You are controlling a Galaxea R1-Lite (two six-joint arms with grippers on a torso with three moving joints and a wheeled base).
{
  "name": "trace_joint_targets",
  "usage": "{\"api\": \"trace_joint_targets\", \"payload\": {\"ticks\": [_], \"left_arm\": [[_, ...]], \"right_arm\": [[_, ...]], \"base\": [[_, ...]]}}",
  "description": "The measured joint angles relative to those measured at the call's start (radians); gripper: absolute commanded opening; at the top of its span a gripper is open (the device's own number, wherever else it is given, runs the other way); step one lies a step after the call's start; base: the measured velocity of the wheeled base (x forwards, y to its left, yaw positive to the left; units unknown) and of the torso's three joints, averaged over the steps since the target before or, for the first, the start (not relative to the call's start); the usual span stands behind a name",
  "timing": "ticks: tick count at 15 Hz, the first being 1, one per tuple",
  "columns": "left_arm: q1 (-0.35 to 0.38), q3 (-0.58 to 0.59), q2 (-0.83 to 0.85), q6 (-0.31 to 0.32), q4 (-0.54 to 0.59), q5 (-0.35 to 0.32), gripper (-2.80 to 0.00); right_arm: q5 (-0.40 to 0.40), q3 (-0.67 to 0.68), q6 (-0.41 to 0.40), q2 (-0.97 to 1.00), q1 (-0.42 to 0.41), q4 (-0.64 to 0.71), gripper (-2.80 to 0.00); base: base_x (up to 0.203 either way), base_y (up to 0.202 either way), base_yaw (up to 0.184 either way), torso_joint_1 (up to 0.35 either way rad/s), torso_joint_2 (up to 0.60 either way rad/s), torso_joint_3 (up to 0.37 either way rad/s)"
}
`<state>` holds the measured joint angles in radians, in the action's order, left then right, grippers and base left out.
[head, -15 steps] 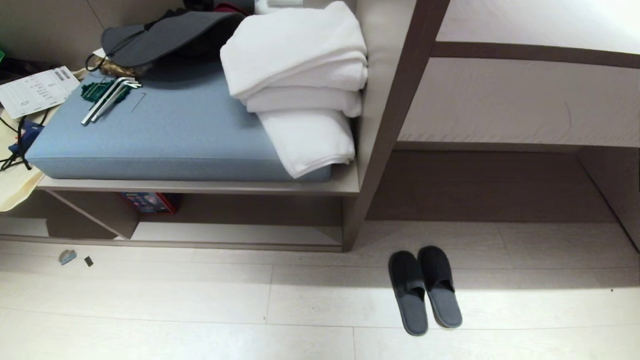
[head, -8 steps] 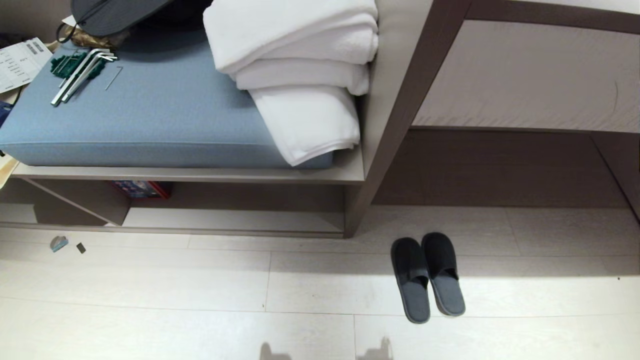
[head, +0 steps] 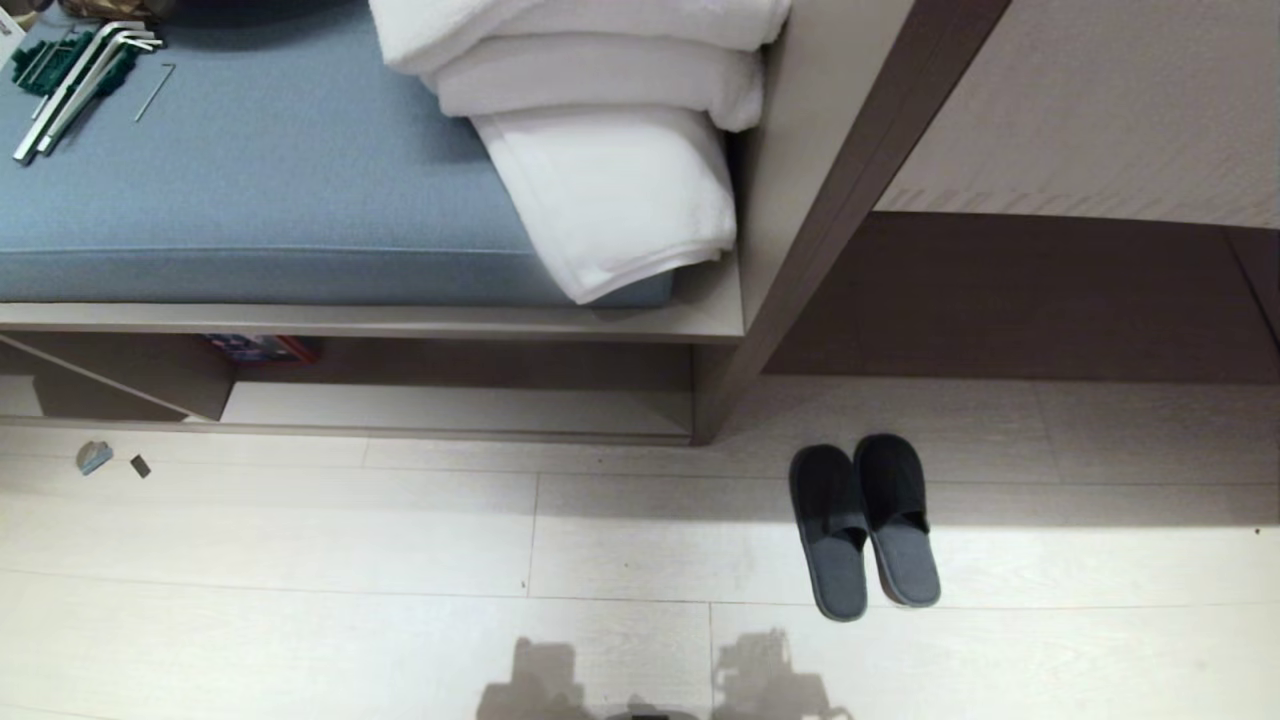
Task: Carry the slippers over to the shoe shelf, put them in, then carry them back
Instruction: Pick up the slippers on the floor
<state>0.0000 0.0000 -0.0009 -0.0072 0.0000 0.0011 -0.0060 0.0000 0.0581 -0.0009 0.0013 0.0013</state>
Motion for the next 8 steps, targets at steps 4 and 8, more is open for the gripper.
{"api": "trace_joint_targets", "payload": {"ticks": [4, 8], "left_arm": [[0.000, 0.000, 0.000, -0.001, 0.000, 0.000, -2.80], [0.000, 0.000, 0.000, -0.001, 0.000, 0.000, -2.80]], "right_arm": [[0.000, 0.000, 0.000, 0.000, 0.000, 0.000, -2.80], [0.000, 0.000, 0.000, 0.000, 0.000, 0.000, -2.80]], "base": [[0.000, 0.000, 0.000, 0.004, 0.00, -0.195], [0.000, 0.000, 0.000, -0.001, 0.00, -0.199]]}}
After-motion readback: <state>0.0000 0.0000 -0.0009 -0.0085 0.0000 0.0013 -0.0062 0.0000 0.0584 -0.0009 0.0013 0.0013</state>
